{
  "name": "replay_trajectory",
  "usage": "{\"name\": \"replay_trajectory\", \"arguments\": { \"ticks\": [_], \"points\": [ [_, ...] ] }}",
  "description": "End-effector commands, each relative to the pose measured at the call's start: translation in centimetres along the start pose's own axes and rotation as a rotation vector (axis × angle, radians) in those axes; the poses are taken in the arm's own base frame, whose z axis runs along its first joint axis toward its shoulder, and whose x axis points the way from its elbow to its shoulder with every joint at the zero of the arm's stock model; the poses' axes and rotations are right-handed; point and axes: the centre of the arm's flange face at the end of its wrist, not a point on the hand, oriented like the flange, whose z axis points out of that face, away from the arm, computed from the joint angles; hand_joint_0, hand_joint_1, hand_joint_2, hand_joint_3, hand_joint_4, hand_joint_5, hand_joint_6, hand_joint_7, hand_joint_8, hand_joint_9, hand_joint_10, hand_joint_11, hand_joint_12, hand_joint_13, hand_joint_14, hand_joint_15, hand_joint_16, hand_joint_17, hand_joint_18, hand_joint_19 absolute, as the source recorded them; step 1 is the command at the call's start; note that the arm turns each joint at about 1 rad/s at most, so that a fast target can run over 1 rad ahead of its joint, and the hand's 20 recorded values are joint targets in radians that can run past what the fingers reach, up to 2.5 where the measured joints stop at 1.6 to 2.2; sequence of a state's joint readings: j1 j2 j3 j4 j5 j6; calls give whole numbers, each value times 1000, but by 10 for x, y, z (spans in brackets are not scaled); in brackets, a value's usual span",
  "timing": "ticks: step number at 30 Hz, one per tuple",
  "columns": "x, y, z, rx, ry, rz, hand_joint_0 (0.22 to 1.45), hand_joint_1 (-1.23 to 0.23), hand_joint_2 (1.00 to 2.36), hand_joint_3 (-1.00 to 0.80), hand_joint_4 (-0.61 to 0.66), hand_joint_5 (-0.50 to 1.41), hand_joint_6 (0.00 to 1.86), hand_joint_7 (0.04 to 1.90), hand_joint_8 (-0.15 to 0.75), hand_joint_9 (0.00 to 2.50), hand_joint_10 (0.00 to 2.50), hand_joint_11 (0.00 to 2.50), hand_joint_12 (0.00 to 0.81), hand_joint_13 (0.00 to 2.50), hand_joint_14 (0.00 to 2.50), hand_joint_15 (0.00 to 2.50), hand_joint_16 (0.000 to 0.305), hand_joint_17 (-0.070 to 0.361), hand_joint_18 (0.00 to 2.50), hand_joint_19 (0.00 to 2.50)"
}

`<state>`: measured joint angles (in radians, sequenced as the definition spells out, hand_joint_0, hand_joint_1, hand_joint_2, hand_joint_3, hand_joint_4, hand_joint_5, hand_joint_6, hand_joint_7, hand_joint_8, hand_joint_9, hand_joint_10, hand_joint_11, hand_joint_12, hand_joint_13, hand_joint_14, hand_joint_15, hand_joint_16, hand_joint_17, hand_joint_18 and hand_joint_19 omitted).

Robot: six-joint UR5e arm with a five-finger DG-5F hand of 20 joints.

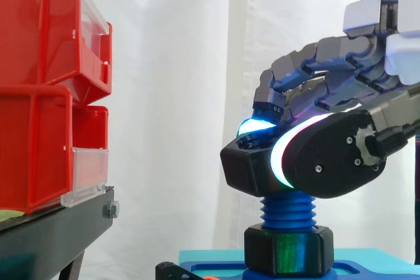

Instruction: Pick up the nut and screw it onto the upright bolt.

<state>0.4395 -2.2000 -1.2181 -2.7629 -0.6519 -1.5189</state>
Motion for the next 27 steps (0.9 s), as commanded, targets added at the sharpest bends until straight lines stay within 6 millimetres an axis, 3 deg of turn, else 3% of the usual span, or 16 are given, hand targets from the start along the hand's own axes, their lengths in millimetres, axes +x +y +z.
{"name": "replay_trajectory", "arguments": {
  "ticks": [1,7,27],
  "points": [
    [-9,0,1,2,18,-24,532,-642,1000,-500,289,-177,503,1115,322,458,5,168,333,127,0,0,47,105,52,0],
    [-22,-2,3,8,46,-62,531,-640,1000,-500,284,-177,502,1115,325,461,5,173,334,124,0,0,46,104,45,0],
    [-16,-20,1,27,116,-50,532,-639,1000,-500,284,-176,503,1106,323,461,5,173,332,124,0,0,46,104,39,0]
  ]
}}
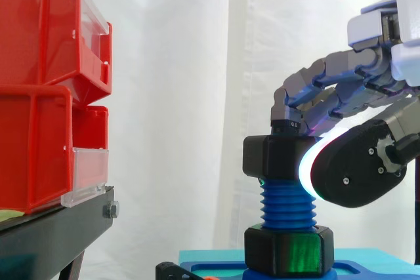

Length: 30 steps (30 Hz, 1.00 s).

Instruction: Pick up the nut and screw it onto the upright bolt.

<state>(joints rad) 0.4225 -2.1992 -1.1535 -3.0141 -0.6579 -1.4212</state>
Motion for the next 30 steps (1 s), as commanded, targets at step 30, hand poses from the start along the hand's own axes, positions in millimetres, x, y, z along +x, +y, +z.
{"name": "replay_trajectory", "arguments": {
  "ticks": [30],
  "points": [
    [-1,-6,11,-38,-10,21,483,-639,1000,-500,268,-193,503,984,329,441,5,165,361,104,0,0,52,116,14,0]
  ]
}}
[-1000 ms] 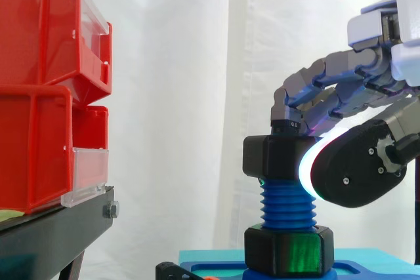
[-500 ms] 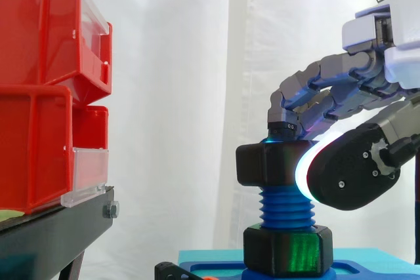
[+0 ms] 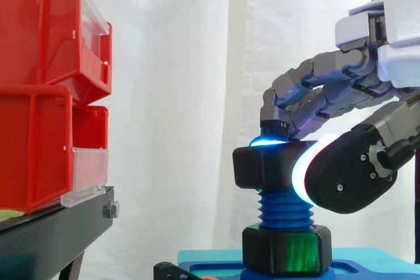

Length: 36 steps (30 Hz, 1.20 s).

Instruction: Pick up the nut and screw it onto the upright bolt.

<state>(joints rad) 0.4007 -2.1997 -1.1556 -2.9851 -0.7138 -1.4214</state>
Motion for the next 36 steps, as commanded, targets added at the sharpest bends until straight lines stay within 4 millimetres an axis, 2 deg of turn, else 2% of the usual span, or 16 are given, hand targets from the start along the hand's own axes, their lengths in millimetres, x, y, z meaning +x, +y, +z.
{"name": "replay_trajectory", "arguments": {
  "ticks": [1,7,11,16,19,20,27,36],
  "points": [
    [0,-1,1,-2,1,-1,481,-622,1000,-500,262,-200,503,968,327,414,5,181,360,72,0,0,51,115,0,0],
    [14,-8,-2,-1,21,-24,473,-631,1000,-500,229,-216,503,829,320,369,3,112,368,47,0,0,53,119,0,0],
    [14,-7,-2,-7,22,-24,432,-630,1000,-500,189,-260,502,677,308,248,0,0,389,0,0,0,58,130,0,0],
    [14,-8,-2,-10,23,-24,393,-619,1000,-500,168,-283,501,610,307,170,0,0,412,0,0,0,63,141,0,0],
    [14,-8,-1,-14,24,-24,382,-604,1000,-500,165,-291,501,595,306,150,0,0,417,0,0,0,65,145,0,0],
    [13,-9,-1,-14,23,-23,382,-552,1000,-500,146,-300,501,620,292,64,0,0,410,0,0,0,64,143,0,0],
    [13,-9,0,-23,26,-25,367,-520,1000,-500,139,-300,501,595,290,22,0,0,419,0,0,0,65,147,0,0],
    [-10,-4,4,-61,42,-55,353,-458,1000,-500,136,-300,501,586,290,0,0,0,426,0,0,0,67,151,0,0]
  ]
}}
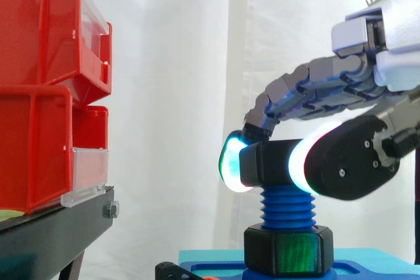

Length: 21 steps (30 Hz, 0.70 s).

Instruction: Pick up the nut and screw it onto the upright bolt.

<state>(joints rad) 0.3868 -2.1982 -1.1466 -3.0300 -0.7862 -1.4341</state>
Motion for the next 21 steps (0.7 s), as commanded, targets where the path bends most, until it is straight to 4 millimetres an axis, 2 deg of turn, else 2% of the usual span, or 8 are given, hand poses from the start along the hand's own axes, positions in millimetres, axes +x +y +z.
{"name": "replay_trajectory", "arguments": {
  "ticks": [1,7,11,16,21],
  "points": [
    [-10,-1,1,-8,13,-26,353,-456,1000,-500,134,-300,501,587,288,0,0,0,426,0,0,0,67,151,0,0],
    [-12,-1,2,-9,9,-52,367,-425,1000,-500,181,-280,501,653,293,11,0,0,419,0,0,0,67,150,0,0],
    [-17,5,5,-28,-18,-54,390,-395,1000,-500,242,-233,502,771,312,105,0,0,409,0,0,0,64,145,0,0],
    [-17,7,7,-31,-34,-54,401,-419,1000,-500,293,-171,502,804,330,288,0,0,399,0,0,0,61,138,0,0],
    [-17,7,7,-31,-33,-55,407,-444,1000,-500,322,-125,503,767,332,461,0,0,387,106,0,0,58,130,0,0]
  ]
}}
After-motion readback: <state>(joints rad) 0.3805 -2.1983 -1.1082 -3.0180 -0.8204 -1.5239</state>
